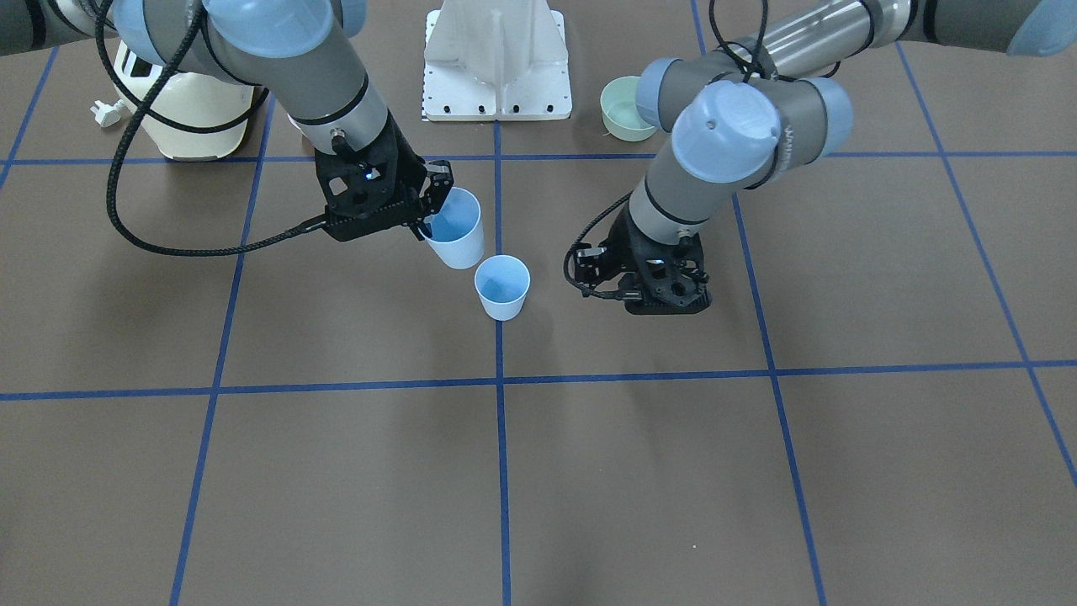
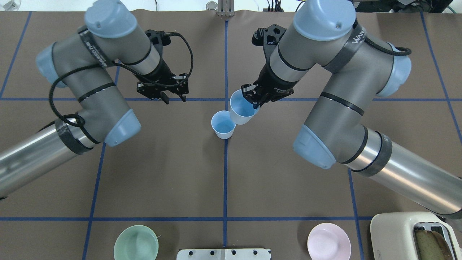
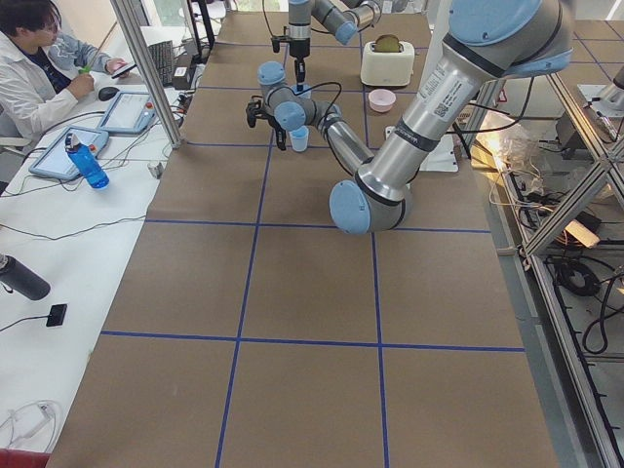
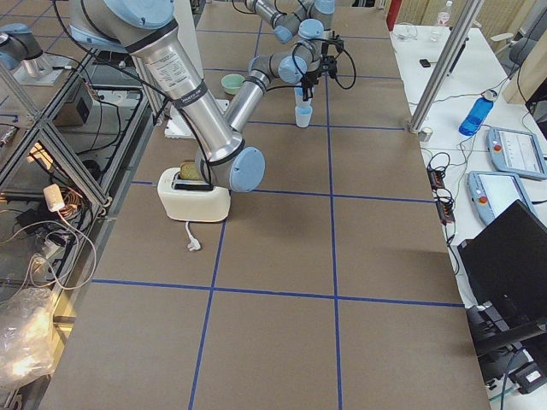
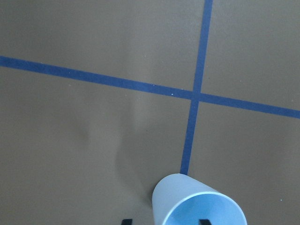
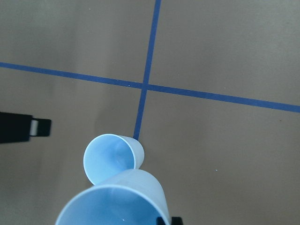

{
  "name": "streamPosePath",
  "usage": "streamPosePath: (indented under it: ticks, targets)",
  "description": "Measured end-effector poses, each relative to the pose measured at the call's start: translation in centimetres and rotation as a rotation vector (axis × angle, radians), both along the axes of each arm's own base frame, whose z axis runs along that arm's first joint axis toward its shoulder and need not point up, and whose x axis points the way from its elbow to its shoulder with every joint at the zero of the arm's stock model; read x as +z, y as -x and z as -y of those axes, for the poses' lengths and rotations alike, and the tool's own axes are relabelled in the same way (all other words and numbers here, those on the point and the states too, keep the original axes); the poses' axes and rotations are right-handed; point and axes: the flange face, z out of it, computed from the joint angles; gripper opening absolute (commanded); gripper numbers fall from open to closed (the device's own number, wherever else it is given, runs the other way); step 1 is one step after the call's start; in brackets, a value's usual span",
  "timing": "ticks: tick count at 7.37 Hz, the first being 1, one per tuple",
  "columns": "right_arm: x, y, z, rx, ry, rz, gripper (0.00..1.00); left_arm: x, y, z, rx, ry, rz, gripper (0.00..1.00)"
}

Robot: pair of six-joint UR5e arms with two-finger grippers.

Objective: Stack blue cups with both arms
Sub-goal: 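Release the left cup and withdraw the left gripper while the right cup moves over it, then lower the right gripper's cup into the standing cup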

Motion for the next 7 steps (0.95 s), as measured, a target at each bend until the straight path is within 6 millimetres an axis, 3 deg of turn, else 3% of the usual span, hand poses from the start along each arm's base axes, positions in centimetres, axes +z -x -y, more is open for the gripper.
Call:
streamPosePath:
  ticks: [3, 4, 7]
  targets:
    - [-2.2, 4.9, 2.4, 0.007, -0.006, -0.048, 0.07, 5.1, 7.1, 2.8, 0.046, -0.063, 0.002, 0.57]
    - [-2.2, 5.7, 2.7, 0.004, -0.009, -0.061, 0.07, 6.4, 8.7, 3.4, 0.053, -0.076, 0.005, 0.57]
    - [-1.5, 7.2, 2.2, -0.012, -0.013, -0.083, 0.07, 8.0, 10.1, 3.8, 0.061, -0.086, 0.013, 0.57]
